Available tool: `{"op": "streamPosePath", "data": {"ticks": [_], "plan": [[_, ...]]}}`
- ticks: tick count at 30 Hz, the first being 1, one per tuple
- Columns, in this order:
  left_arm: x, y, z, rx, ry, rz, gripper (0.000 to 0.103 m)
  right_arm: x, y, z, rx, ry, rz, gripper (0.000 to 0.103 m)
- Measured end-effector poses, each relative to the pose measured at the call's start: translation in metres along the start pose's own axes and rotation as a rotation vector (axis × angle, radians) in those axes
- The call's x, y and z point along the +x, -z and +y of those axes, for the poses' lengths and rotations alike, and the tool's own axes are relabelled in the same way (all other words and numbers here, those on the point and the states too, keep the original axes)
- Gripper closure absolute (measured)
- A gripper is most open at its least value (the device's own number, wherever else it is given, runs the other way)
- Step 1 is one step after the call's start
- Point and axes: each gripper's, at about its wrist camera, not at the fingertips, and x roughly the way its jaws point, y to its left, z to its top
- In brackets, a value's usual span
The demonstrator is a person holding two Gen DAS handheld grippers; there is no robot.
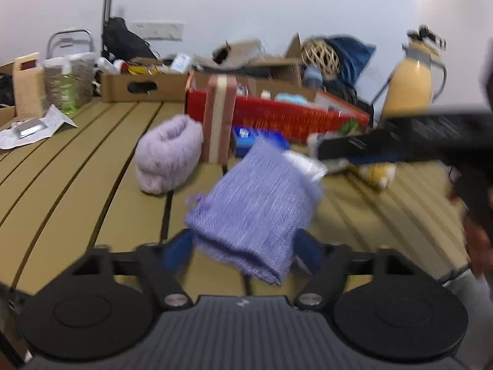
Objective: Organize soft objects
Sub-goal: 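Move both tools down onto the purple knit pouch on the table, then close the left tool on the purple knit pouch while the right also grips it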
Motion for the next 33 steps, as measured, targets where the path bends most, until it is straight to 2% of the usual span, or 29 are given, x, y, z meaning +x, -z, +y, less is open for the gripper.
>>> {"op": "streamPosePath", "data": {"ticks": [2, 5, 6, 8, 11, 12, 14, 16, 17, 18, 19, 21, 23, 26, 33], "plan": [[0.002, -0.002, 0.015, -0.013, -0.03, -0.022, 0.04, 0.034, -0.01, -0.003, 0.014, -0.031, 0.038, 0.036], [0.001, -0.01, 0.042, -0.142, -0.057, -0.036, 0.039, 0.08, -0.013, -0.011, 0.054, -0.054, 0.085, 0.037], [-0.002, -0.012, 0.047, -0.159, -0.049, -0.054, 0.033, 0.087, -0.01, -0.013, 0.081, -0.044, 0.102, 0.037], [0.0, -0.015, 0.054, -0.199, 0.001, -0.046, 0.03, 0.083, 0.0, -0.017, 0.158, -0.068, 0.08, 0.037], [0.009, -0.019, 0.054, -0.227, 0.087, -0.015, 0.031, 0.054, 0.017, -0.016, 0.237, -0.029, -0.011, 0.037], [0.012, -0.02, 0.052, -0.223, 0.102, -0.007, 0.034, 0.049, 0.022, -0.016, 0.255, -0.036, -0.022, 0.037], [0.019, -0.022, 0.049, -0.225, 0.146, -0.003, 0.048, 0.048, 0.027, -0.018, 0.279, -0.051, -0.012, 0.037], [0.025, -0.021, 0.047, -0.244, 0.168, 0.009, 0.067, 0.055, 0.029, -0.018, 0.253, -0.048, 0.006, 0.038], [0.027, -0.021, 0.047, -0.252, 0.17, 0.011, 0.075, 0.056, 0.03, -0.02, 0.253, -0.065, -0.005, 0.048], [0.028, -0.021, 0.048, -0.262, 0.177, 0.017, 0.086, 0.055, 0.031, -0.022, 0.267, -0.084, -0.018, 0.067], [0.027, -0.021, 0.049, -0.274, 0.188, 0.014, 0.092, 0.053, 0.031, -0.024, 0.275, -0.11, -0.031, 0.073], [0.022, -0.023, 0.048, -0.265, 0.204, 0.003, 0.099, 0.051, 0.027, -0.023, 0.259, -0.104, -0.033, 0.081], [0.015, -0.024, 0.042, -0.249, 0.239, -0.004, 0.1, 0.046, 0.026, -0.016, 0.219, -0.107, -0.031, 0.085], [-0.005, -0.022, 0.024, -0.203, 0.245, -0.018, 0.1, 0.034, 0.029, -0.007, 0.196, -0.115, -0.025, 0.094], [-0.044, -0.014, -0.016, -0.134, 0.276, -0.049, 0.1, -0.022, 0.052, -0.005, 0.212, -0.068, -0.069, 0.095]]}}
